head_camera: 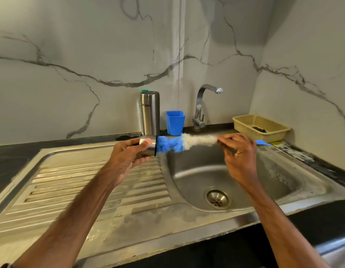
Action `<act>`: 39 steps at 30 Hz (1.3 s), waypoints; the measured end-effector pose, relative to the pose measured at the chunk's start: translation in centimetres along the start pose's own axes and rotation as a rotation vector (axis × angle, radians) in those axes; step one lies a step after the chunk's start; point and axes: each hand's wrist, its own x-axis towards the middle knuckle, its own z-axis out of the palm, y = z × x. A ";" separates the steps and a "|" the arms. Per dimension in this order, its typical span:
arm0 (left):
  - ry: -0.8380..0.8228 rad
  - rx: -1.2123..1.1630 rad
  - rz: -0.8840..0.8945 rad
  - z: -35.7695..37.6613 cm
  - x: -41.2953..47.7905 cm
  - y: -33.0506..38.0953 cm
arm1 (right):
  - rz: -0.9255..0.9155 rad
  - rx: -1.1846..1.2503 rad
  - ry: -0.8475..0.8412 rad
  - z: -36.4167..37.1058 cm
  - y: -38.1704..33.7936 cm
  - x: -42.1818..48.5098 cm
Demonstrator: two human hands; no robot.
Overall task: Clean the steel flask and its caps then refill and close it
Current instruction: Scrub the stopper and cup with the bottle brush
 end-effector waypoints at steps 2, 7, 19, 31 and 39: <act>-0.023 0.005 -0.006 0.2 -0.2 0.1 | 0.011 -0.027 -0.057 0.1 -0.3 -0.3; 0.001 -0.030 0.048 -0.2 -0.2 0.1 | 0.071 -0.063 -0.065 -0.4 -0.3 -0.1; -0.064 0.027 0.084 -0.4 -0.1 -0.1 | 0.115 -0.120 -0.196 -0.6 -0.4 -0.3; -0.153 0.049 0.077 -0.5 -0.1 0.0 | 0.163 -0.112 -0.268 -0.5 -1.0 -0.5; -0.134 -0.059 0.040 -0.2 -0.1 0.2 | 0.180 -0.117 -0.279 -0.4 -1.0 -0.5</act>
